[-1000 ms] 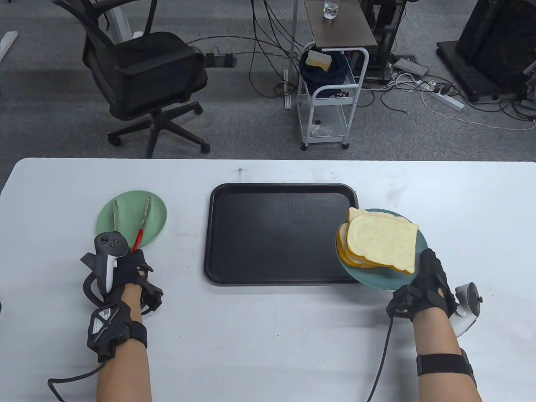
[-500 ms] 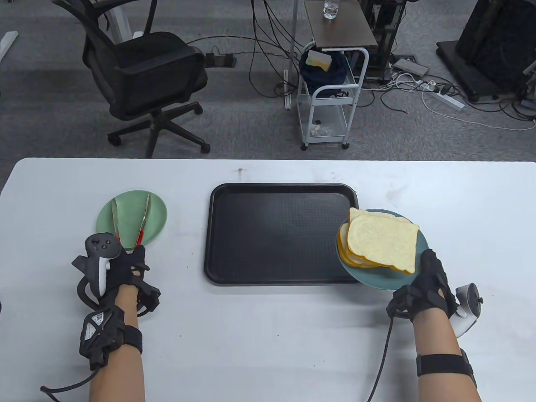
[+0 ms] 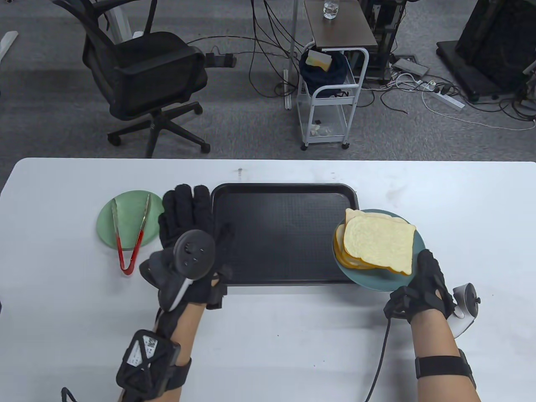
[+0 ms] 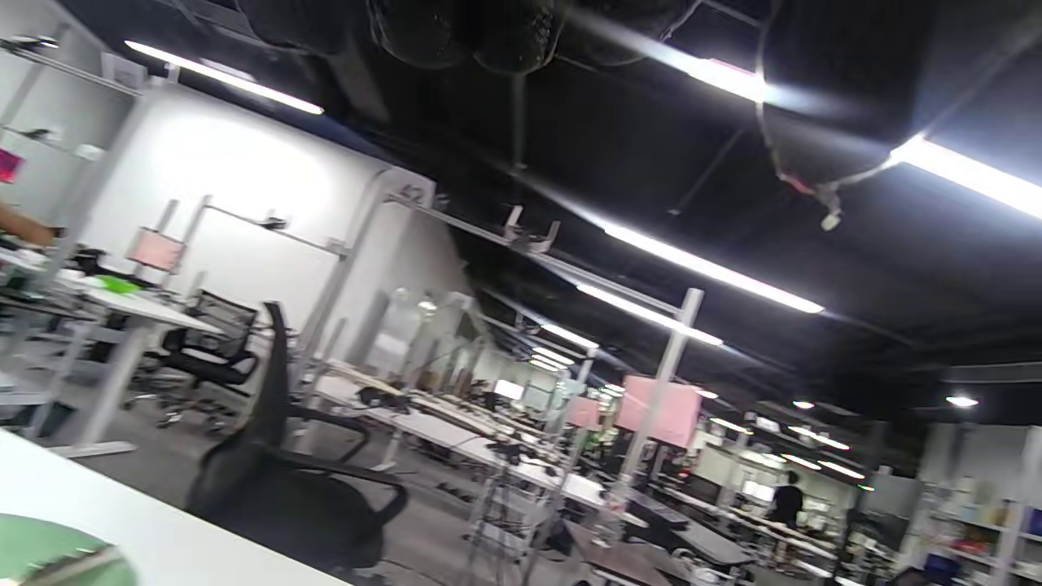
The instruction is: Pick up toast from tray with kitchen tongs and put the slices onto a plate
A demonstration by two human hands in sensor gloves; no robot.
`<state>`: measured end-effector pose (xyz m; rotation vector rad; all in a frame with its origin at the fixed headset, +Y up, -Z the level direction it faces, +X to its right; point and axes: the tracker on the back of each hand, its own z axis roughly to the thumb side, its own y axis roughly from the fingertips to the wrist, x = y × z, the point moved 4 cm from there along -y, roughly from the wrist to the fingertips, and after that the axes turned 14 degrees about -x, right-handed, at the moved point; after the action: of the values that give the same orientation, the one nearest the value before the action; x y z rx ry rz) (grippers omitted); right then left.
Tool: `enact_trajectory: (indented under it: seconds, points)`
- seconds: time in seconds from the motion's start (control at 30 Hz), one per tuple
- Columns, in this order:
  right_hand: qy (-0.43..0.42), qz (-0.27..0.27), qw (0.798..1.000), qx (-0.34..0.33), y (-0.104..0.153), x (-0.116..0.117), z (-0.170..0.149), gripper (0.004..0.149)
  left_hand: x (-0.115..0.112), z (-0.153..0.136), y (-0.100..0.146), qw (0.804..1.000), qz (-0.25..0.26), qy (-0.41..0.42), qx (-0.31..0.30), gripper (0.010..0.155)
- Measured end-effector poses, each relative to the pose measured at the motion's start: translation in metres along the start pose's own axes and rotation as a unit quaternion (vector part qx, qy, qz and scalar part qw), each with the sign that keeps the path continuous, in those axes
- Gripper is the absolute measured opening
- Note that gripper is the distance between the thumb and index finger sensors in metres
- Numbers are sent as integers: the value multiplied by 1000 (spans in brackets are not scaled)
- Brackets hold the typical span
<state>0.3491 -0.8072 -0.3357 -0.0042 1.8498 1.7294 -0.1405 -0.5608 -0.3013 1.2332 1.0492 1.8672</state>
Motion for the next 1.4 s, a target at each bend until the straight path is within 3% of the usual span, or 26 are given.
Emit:
enact_trajectory:
  seconds: [0.2, 0.33, 0.47, 0.6, 0.93, 1.13, 1.4]
  points:
    - [-5, 12, 1000, 1, 3, 6, -2, 48, -61, 24, 37, 998, -51, -16, -19, 80]
    - [-4, 17, 1000, 2, 6, 9, -4, 48, -99, 9, 60, 995, -89, -37, -4, 77]
    - [3, 19, 1000, 5, 8, 12, -8, 48, -121, -5, 72, 992, -111, -55, 0, 75]
    - [11, 8, 1000, 2, 1, 15, -4, 46, -120, -6, 74, 991, -112, -68, -9, 74]
    - [52, -90, 994, -26, -66, 11, 46, 49, -109, -15, 74, 995, -96, -41, -5, 74]
    - [53, -140, 988, 26, -93, -6, 20, 51, -110, -24, 72, 994, -100, -34, 8, 74]
    - [67, -177, 979, 73, -104, -27, -19, 52, -111, -22, 73, 994, -102, -24, 5, 74]
